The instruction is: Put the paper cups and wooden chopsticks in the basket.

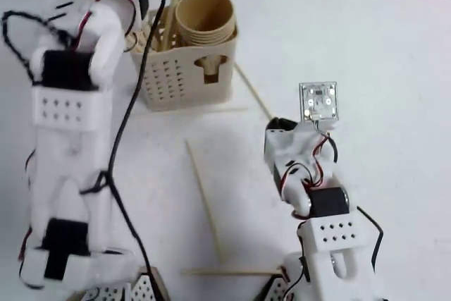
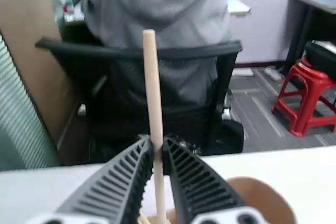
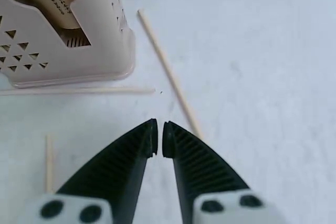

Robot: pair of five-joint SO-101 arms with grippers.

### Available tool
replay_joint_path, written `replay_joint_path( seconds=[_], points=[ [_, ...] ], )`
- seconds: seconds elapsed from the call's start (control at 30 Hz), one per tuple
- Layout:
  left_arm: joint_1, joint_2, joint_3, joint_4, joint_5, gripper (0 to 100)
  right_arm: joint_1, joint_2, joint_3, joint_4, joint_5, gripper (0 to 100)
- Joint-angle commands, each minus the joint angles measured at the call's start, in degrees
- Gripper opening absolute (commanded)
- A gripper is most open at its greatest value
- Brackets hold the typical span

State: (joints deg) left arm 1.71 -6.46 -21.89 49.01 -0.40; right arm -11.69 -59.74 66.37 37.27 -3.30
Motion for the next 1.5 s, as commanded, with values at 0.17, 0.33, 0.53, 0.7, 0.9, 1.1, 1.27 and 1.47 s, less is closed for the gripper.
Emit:
replay_joint_path(
  seconds=[0.17, 0.33, 0.53, 0.7, 0.9, 1.1, 1.27, 1.47],
  points=[
    [-0.84, 3.82, -2.73, 5.71, 2.29, 21, 0.57, -1.1, -0.35, -1.1, -0.44, 3.1],
    [-0.04, -1.63, -2.64, 12.4, 1.93, 19, 0.57, -1.1, -0.35, -1.1, -0.44, 3.1],
    [3.21, -8.04, -2.29, 25.14, 1.85, 19, 1.19, -1.1, -0.35, -1.19, -0.44, 3.2],
    [7.43, -9.36, -2.2, 35.96, 1.85, 19, 6.99, -1.1, 0.35, -5.49, -0.62, 3.3],
    [12.97, -9.45, 3.43, 44.92, 2.2, 19, 11.91, -1.1, 2.73, -13.67, -5.63, 3.4],
    [16.57, -9.45, 17.14, 46.68, 2.29, 19, 13.49, -1.1, 2.73, -14.11, -5.8, 3.4],
    [17.8, -9.36, 34.29, 36.48, 2.29, 18, 13.58, -1.1, 2.73, -14.11, -5.63, 3.4],
    [17.54, -9.36, 52.48, 20.4, 2.37, 18, 14.11, -1.1, 2.64, -14.11, -5.54, 3.4]
  ],
)
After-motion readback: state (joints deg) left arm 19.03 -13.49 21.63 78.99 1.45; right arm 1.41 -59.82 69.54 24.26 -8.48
